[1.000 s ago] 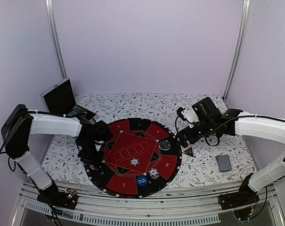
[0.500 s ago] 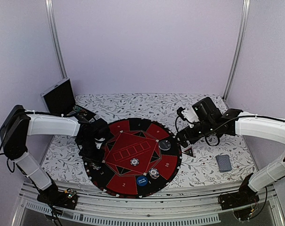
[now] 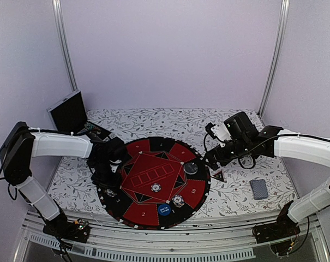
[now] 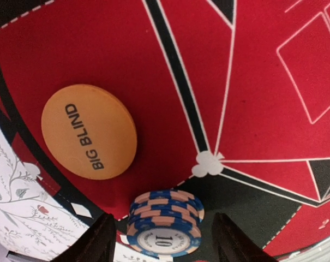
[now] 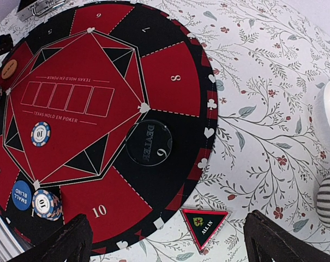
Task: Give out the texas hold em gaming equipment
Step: Place the poker chips pile at the big blind area, then pick up the poker chip from the poker table mat.
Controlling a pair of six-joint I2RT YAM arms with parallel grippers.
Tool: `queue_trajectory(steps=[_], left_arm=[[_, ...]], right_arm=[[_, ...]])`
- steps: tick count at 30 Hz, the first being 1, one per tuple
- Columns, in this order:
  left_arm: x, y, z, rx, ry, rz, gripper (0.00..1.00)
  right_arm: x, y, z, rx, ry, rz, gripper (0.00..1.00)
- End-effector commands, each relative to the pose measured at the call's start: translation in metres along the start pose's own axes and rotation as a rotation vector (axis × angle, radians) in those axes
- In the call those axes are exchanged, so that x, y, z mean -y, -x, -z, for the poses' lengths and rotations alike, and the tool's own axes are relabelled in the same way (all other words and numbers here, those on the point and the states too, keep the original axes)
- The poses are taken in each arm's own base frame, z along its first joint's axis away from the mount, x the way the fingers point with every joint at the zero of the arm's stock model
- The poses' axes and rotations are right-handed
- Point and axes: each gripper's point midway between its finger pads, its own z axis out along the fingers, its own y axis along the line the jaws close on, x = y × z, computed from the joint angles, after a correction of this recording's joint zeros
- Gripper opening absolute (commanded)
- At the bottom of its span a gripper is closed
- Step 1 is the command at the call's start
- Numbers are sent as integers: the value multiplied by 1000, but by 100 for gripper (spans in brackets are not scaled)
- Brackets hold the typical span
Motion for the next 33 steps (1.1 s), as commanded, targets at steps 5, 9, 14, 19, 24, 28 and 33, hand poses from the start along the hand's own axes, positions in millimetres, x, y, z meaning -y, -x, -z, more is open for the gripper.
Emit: queue_trajectory(steps=[5, 9, 14, 19, 24, 28, 33], left_arm=[[52, 38, 46, 184, -8, -230, 64], [101, 53, 51, 220, -87, -369, 71], [136, 71, 34, 191, -130, -473, 87], [147, 84, 6, 109, -81, -505, 88], [159, 78, -8, 48, -105, -507, 82], [159, 61, -19, -8, -63, -515, 76], [172, 45, -17, -26, -77, -557, 72]], right_arm=[[0, 13, 9, 43, 12, -6, 99], [-1, 17, 11, 50, 19, -7, 99], [0, 15, 12, 42, 9, -6, 99], [0, 17, 20, 59, 12, -19, 99], [2, 8, 25, 60, 8, -31, 99], [2, 6, 25, 58, 9, -33, 98], [1, 7, 25, 57, 10, -29, 99]])
